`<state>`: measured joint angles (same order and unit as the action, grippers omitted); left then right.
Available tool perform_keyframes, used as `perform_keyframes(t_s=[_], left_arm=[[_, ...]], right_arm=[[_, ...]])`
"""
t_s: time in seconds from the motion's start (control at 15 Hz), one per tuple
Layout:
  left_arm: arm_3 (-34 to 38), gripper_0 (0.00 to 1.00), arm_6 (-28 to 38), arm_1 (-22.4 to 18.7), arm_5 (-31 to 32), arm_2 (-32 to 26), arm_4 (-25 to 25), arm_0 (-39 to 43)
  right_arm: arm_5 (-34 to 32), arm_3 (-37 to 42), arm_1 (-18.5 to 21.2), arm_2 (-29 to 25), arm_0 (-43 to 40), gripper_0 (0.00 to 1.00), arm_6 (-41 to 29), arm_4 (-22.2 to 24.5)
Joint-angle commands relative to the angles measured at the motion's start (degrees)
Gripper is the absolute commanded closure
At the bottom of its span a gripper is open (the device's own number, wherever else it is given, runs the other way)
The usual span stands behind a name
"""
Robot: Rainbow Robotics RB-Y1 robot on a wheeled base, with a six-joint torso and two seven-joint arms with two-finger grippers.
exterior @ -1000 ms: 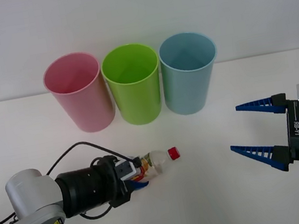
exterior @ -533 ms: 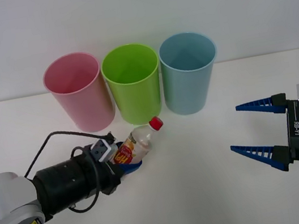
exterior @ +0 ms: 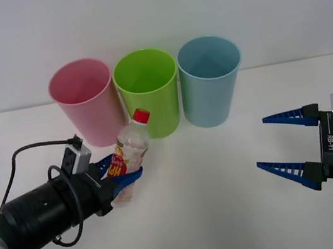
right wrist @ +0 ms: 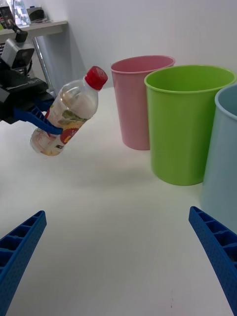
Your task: Put cans in the blue bin and PET bottles in the pink bin and trash in the green bin.
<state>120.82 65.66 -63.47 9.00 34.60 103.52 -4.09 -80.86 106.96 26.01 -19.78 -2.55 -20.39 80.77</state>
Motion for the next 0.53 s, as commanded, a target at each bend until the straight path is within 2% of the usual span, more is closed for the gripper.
perform_keyframes(t_s=[0.07, 0.27, 0.4, 0.53], left_arm=[[3.9, 1.00, -0.6, 0.3, -0.7, -6.9, -2.4, 4.3], [5.9, 1.00, -0.2, 1.3, -2.7, -11.9, -4.9, 6.0], [7.1, 1.00, 0.3, 1.3, -4.6, -14.3, -10.1, 6.0], [7.2, 1.00, 0.7, 2.7, -4.7, -17.3, -13.0, 5.2]], right_arm=[[0.0, 0.0, 0.0, 0.0, 0.0, 0.00, 0.0, 0.0], [0.0, 0.0, 0.0, 0.0, 0.0, 0.00, 0.0, 0.0], [0.0, 0.0, 0.0, 0.0, 0.0, 0.00, 0.0, 0.0], [0.0, 0.0, 0.0, 0.0, 0.0, 0.00, 0.0, 0.0]])
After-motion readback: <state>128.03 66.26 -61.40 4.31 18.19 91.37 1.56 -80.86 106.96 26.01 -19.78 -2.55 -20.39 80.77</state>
